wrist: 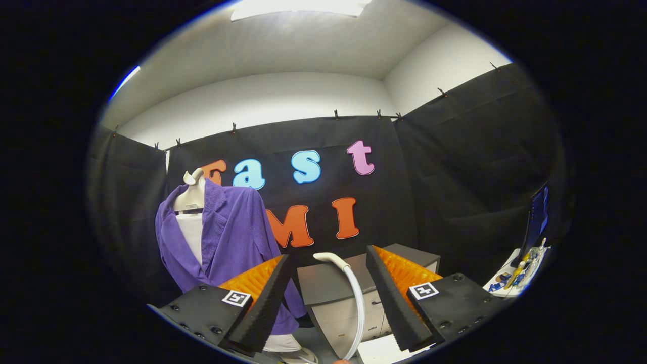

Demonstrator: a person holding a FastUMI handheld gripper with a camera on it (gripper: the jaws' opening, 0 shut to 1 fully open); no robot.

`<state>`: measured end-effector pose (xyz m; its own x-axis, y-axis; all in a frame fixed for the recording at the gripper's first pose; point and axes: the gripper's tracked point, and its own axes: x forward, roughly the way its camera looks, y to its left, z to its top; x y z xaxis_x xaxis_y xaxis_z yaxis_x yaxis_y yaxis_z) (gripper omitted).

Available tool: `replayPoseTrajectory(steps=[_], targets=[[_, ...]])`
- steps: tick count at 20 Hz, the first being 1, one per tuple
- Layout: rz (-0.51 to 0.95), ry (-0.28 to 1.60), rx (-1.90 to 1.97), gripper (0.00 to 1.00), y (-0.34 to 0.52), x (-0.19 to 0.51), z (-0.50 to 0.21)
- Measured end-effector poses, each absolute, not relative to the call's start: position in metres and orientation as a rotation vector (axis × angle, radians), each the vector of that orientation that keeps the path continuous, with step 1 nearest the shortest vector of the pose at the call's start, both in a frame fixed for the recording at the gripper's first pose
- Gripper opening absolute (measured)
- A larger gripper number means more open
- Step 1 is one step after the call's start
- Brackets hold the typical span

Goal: Iron the clothes twice with a garment steamer, once on the left side and once on the right side.

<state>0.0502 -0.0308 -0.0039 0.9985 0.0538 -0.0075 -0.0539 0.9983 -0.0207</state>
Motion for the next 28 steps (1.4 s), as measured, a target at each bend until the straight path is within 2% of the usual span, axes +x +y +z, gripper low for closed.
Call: replayPoseTrajectory(steps=[6, 13, 19, 28], targets=[[0.035, 0.002, -0.118, 0.98, -0.05, 0.113, -0.002], [0.071, 0.115, -0.102, 0.99, -0.051, 0.26, -0.046], [0.123, 0.242, -0.154, 0.99, -0.02, 0.366, -0.105], [0.071, 0.446, -0.155, 0.99, -0.043, 0.479, -0.202]])
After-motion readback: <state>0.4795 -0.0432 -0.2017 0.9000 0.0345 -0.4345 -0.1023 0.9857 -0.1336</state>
